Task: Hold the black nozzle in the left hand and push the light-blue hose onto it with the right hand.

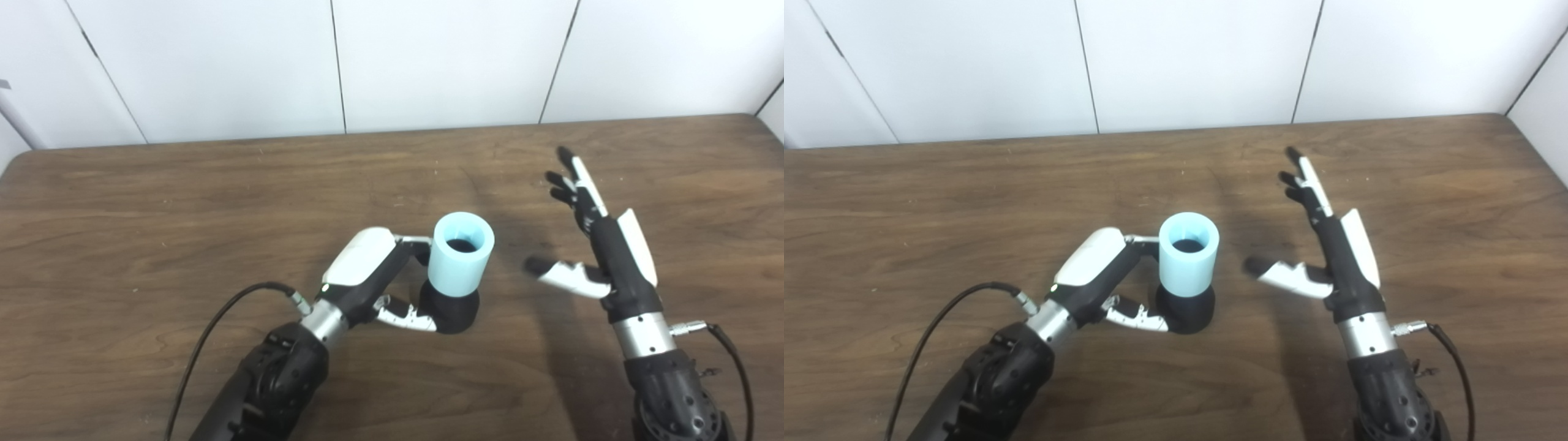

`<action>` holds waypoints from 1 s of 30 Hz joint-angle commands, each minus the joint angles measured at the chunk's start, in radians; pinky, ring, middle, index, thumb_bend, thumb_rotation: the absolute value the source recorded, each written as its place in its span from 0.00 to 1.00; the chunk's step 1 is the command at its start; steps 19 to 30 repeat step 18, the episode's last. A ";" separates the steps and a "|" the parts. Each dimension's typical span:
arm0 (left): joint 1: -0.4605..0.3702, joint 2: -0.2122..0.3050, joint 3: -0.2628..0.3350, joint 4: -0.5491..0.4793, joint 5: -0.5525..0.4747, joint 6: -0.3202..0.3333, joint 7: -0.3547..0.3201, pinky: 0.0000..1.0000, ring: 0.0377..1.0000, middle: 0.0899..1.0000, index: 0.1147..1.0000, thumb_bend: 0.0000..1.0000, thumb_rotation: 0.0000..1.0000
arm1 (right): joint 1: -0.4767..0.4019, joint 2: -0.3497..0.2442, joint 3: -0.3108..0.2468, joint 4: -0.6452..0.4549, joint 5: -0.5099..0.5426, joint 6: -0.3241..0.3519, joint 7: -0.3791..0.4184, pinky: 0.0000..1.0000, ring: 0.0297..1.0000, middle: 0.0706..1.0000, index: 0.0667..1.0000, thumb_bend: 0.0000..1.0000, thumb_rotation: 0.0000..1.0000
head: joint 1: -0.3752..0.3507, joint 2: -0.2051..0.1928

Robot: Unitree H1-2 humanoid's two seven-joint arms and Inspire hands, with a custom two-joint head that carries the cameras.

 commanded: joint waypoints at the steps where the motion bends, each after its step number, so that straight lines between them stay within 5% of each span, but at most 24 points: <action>1: 0.000 0.024 0.037 -0.004 -0.019 -0.012 0.000 0.85 0.77 0.75 0.65 0.92 0.33 | -0.019 0.026 -0.029 -0.011 0.104 0.044 -0.001 0.91 0.96 1.00 1.00 0.77 0.77 | -0.002 0.000; 7: 0.034 -0.002 0.146 -0.018 -0.082 -0.076 0.082 0.99 0.87 0.87 0.73 0.92 0.40 | -0.027 0.053 -0.054 0.002 0.190 0.099 0.002 0.98 0.99 1.00 1.00 0.73 0.85 | 0.007 -0.005; 13: 0.068 -0.003 0.219 -0.046 -0.173 -0.126 0.098 1.00 0.94 0.94 0.82 0.92 0.47 | -0.028 0.065 -0.037 0.008 0.218 0.097 0.008 0.98 0.99 1.00 1.00 0.68 0.94 | 0.027 -0.016; 18: 0.118 -0.024 0.284 -0.093 -0.288 -0.102 0.102 1.00 0.98 0.98 0.89 0.94 0.55 | -0.022 0.086 -0.026 0.006 0.242 0.114 0.004 0.97 0.98 1.00 1.00 0.71 0.95 | 0.057 -0.024; 30: 0.118 -0.024 0.284 -0.093 -0.288 -0.102 0.102 1.00 0.98 0.98 0.89 0.94 0.55 | -0.022 0.086 -0.026 0.006 0.242 0.114 0.004 0.97 0.98 1.00 1.00 0.71 0.95 | 0.057 -0.024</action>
